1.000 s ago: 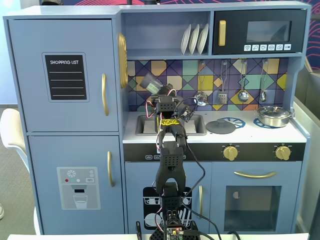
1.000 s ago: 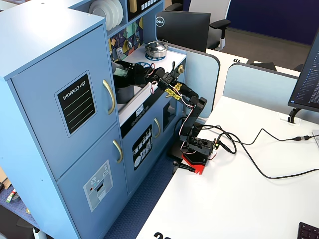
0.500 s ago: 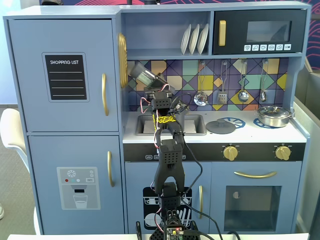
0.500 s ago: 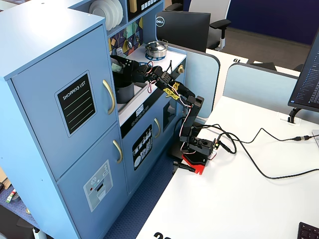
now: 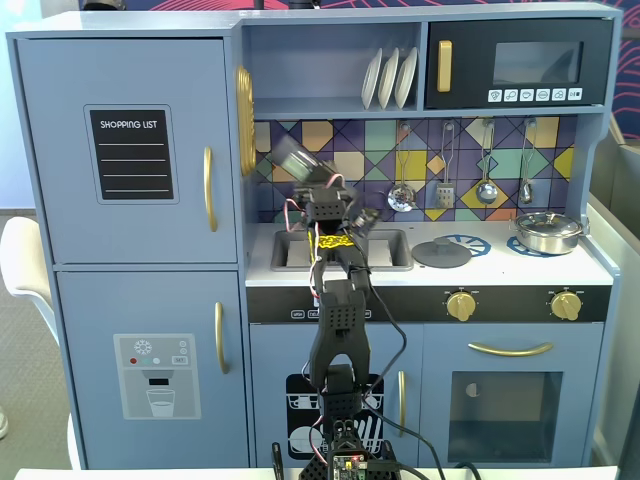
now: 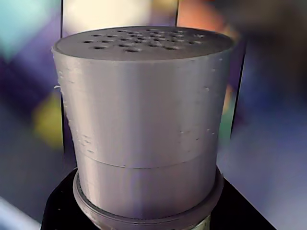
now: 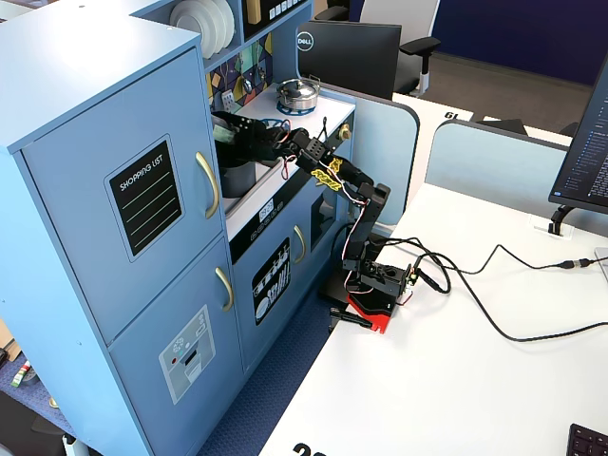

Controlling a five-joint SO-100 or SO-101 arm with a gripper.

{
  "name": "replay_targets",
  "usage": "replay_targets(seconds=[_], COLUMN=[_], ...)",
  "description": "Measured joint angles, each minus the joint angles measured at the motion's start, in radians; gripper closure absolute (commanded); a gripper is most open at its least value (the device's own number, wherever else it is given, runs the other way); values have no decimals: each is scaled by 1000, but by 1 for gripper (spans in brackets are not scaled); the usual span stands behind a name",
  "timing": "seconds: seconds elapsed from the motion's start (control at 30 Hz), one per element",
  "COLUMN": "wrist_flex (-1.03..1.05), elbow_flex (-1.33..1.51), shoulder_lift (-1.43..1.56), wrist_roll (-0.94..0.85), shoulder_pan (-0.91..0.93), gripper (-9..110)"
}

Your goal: Put salt in the gray recipient

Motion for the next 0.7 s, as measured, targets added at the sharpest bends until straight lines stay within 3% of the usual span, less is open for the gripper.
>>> replay_targets(seconds=[0.17, 0.47, 0.7], wrist_flex=[0, -31, -44], elbow_flex=[-20, 216, 84], shoulder_lift=[-5, 83, 40], wrist_roll=[0, 2, -54], shoulder_pan=[-9, 89, 14], gripper=[101, 101, 101])
